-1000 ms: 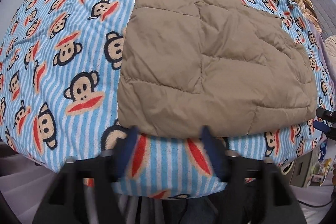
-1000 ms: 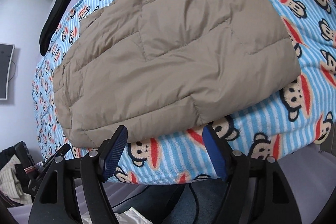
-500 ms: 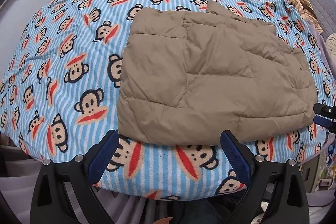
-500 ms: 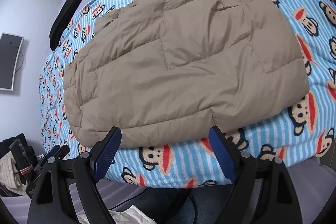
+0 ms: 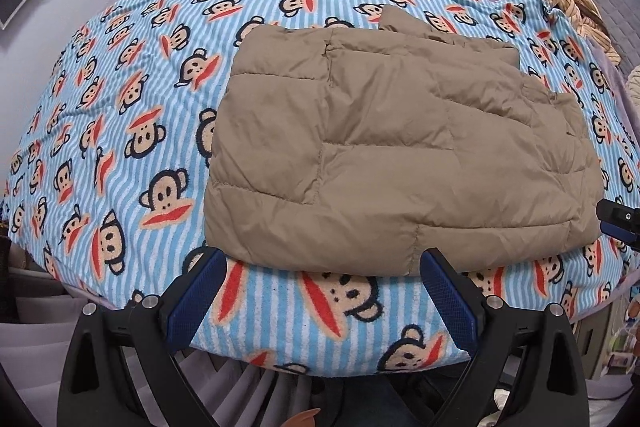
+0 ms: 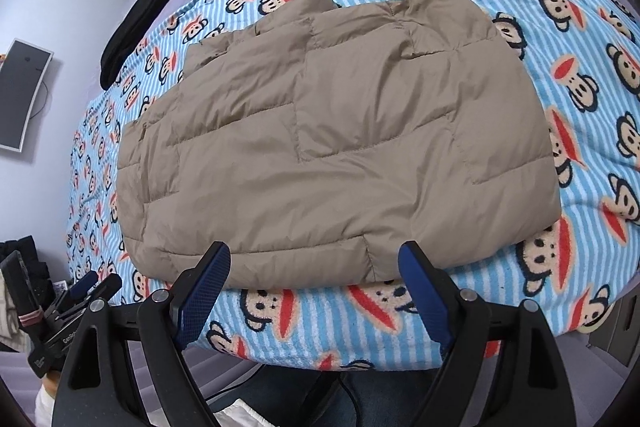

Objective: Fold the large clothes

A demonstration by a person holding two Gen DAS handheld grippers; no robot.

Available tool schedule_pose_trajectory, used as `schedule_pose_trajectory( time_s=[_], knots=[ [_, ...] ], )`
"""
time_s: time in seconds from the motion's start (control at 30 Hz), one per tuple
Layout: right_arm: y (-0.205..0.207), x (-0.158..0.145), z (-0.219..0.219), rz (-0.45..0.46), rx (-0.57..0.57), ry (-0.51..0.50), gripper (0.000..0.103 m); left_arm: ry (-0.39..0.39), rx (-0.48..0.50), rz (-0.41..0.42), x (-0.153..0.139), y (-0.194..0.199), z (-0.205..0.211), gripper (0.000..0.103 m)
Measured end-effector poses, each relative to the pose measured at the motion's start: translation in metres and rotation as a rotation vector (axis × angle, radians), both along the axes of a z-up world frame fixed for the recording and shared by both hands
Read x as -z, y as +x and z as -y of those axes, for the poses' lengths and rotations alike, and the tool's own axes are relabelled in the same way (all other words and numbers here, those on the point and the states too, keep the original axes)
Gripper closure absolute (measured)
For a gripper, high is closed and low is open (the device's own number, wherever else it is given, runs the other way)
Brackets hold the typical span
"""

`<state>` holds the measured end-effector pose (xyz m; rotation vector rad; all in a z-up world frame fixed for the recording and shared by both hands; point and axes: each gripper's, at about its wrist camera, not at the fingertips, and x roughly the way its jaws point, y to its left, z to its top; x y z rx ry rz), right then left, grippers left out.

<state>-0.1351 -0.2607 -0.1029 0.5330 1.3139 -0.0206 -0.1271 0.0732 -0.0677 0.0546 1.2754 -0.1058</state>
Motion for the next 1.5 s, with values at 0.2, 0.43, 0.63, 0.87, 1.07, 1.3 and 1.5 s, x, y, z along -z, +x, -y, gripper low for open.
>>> schedule_pose_trajectory(
  time_s=[0.2,0.43,0.63,0.87,1.07,1.3,1.5],
  knots=[
    [-0.005,0.002,0.004,-0.013,-0.038,0.017,0.015,0.017,-0.021,0.003,-0.005,-0.008,0.006,0.005],
    [-0.006,0.006,0.005,-0.052,-0.057,0.013,0.015,0.026,-0.007,-0.005,0.002,0.003,-0.002,0.005],
    [0.007,0.011,-0.014,-0.062,-0.014,0.030,0.015,0.026,0.034,-0.017,0.012,0.033,-0.031,0.005],
    [0.032,0.014,-0.069,-0.082,-0.020,0.028,0.015,-0.008,0.096,-0.037,0.022,0.071,-0.061,0.005],
    [0.047,0.025,-0.100,-0.128,-0.012,0.038,0.015,-0.047,0.108,-0.096,0.045,0.088,-0.078,0.005],
    [0.055,0.037,-0.109,-0.186,0.027,0.020,0.015,-0.093,0.152,-0.086,0.058,0.108,-0.092,0.005],
    [0.067,0.044,-0.115,-0.209,0.037,0.010,0.015,-0.266,0.103,-0.111,0.073,0.147,-0.130,0.005]
  ],
)
